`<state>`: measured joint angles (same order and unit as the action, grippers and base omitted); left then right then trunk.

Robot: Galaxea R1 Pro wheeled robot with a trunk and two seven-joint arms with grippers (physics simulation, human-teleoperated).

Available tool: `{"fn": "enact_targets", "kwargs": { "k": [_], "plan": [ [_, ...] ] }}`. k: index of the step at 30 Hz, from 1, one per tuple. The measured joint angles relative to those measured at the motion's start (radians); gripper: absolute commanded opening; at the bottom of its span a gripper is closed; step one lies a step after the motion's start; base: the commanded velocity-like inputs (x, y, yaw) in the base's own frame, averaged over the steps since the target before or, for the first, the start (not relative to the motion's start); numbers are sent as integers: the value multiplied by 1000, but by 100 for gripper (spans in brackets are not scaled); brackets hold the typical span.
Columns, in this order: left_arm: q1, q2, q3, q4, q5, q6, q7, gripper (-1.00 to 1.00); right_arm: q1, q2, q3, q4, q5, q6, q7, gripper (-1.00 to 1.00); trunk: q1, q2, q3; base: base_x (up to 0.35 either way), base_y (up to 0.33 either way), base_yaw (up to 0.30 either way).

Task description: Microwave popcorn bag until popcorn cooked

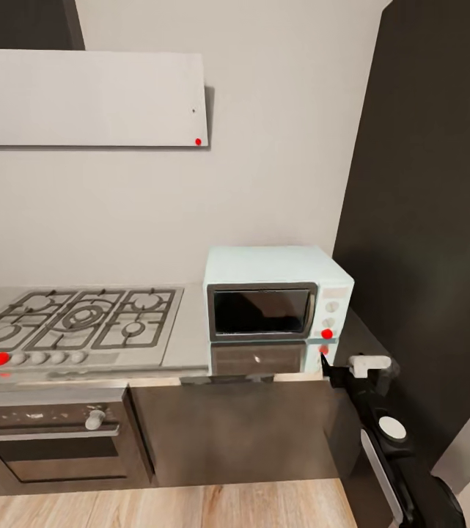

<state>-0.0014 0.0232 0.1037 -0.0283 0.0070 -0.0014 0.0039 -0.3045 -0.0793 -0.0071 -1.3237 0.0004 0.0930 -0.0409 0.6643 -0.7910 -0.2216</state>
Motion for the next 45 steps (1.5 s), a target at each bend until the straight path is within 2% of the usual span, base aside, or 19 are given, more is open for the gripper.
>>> {"fn": "enact_targets", "kwargs": {
  "k": [4,8,19,20,22,25,29,31,35,45],
  "plan": [
    [0,0,0,0,0,0,0,100,-68,0,0,-22,-2,18,0,100,0,0,0,11,1,0],
    [0,0,1,0,0,-1,0,100,-86,0,0,-24,-4,32,2,100,0,0,0,8,0,0],
    [0,0,2,0,0,0,0,100,-87,2,4,-28,-5,31,6,100,0,0,0,122,23,0],
    [0,0,2,0,0,0,0,100,-87,3,8,-28,-5,30,6,100,0,0,0,76,174,0],
    [0,0,2,0,0,-1,0,100,-86,5,44,-28,-5,29,6,100,0,0,0,91,154,0],
    [0,0,2,0,0,0,0,100,-86,5,61,-28,-5,29,5,100,0,0,0,26,43,0],
    [0,-1,2,-1,0,-1,0,100,-86,10,58,-22,-4,22,1,100,0,0,0,3,5,0],
    [0,-3,2,-1,0,-1,0,100,-86,-1,48,-11,-5,11,-9,100,0,0,0,0,0,0],
    [0,-5,2,-1,2,-1,0,100,-86,-12,67,12,-5,-9,2,100,0,0,0,0,0,0],
    [0,-6,3,-1,3,-2,0,100,-86,-13,69,67,-5,-63,12,100,0,0,0,9,0,0]
  ]
}}
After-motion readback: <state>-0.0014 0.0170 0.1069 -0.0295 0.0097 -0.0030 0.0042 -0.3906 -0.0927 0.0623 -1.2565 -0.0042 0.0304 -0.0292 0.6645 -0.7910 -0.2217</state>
